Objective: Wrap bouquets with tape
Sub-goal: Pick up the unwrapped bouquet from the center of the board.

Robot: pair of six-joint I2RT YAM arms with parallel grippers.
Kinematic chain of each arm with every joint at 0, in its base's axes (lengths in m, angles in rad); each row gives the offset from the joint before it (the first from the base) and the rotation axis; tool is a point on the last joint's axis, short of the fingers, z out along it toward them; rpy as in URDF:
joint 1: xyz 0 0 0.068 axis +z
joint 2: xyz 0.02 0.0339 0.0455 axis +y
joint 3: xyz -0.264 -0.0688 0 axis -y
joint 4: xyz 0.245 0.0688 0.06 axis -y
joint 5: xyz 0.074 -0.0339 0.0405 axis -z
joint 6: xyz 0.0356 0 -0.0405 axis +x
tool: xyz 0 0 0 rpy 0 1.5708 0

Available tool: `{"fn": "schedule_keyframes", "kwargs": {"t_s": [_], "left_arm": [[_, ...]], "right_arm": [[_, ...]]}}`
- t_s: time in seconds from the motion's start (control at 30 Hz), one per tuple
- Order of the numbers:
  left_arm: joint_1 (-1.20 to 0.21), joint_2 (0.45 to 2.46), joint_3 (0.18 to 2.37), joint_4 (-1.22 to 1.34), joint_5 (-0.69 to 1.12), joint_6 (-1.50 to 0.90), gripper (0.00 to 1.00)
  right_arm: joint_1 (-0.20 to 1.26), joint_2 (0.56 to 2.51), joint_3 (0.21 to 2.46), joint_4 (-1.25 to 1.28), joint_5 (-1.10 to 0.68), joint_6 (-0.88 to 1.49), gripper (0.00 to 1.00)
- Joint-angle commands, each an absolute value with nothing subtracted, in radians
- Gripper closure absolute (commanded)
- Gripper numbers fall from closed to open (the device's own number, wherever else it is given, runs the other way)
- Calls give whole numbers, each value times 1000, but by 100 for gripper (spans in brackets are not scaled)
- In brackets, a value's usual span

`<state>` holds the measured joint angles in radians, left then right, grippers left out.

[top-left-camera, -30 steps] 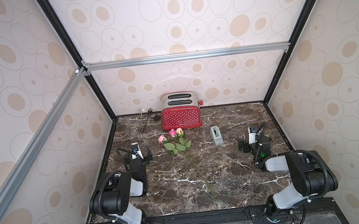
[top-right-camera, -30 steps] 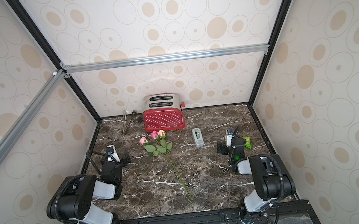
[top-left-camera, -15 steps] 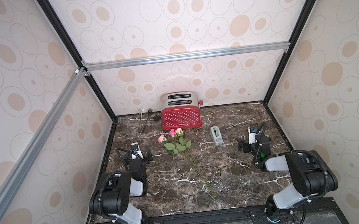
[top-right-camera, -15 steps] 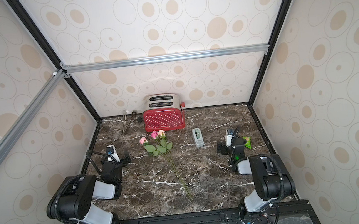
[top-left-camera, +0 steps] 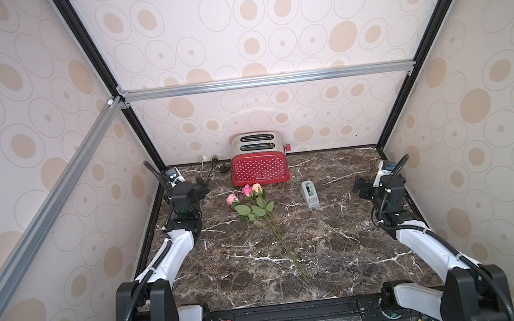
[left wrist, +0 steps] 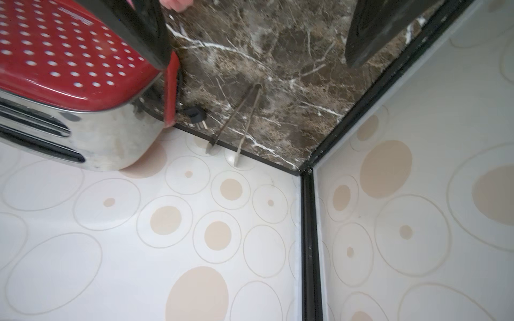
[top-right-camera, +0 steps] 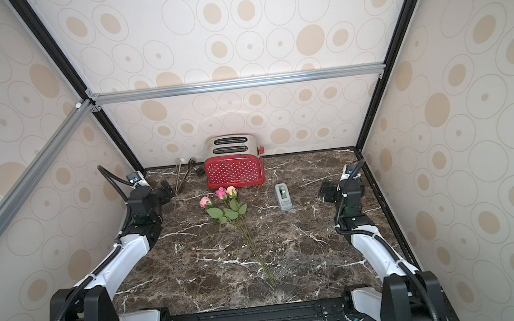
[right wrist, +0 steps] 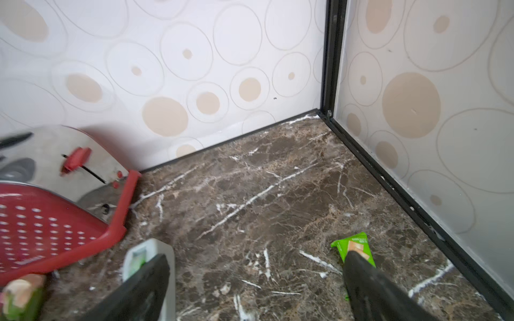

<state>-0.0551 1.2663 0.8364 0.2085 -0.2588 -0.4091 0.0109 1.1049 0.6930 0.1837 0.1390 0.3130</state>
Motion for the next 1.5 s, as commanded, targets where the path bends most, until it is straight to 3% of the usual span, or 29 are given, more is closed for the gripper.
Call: {"fn": "schedule_keyframes", "kwargs": {"t_s": [0.0,0.13,0.43,0.47,0.63,0.73,0.8,0.93,1.47], "left_arm": [[-54,1235,809,-54,-110,-601,2],[-95,1144,707,-46,-69,-758,2],[-395,1157,666,-161,-120,-1059,2],[-416,1164,664,-163,-118,-1082,2],[-465,1187,664,-145,-112,-1096,3],[-465,1189,673,-174,-135,-1085,2],[-465,1179,677,-198,-157,-1083,2],[-464,1137,661,-229,-186,-1097,2],[-458,1025,572,-252,-206,-1136,2]], "right_arm": [[12,1081,717,-6,-44,404,0],[64,1135,835,-214,-213,436,0],[499,1155,841,-404,-35,355,1],[542,1168,847,-423,-21,359,3],[752,1322,945,-586,25,390,35],[823,1421,1011,-649,12,407,37],[842,1480,1041,-654,-16,421,45],[864,1610,1119,-673,-45,442,53],[878,1979,1404,-784,-47,417,63]]}}
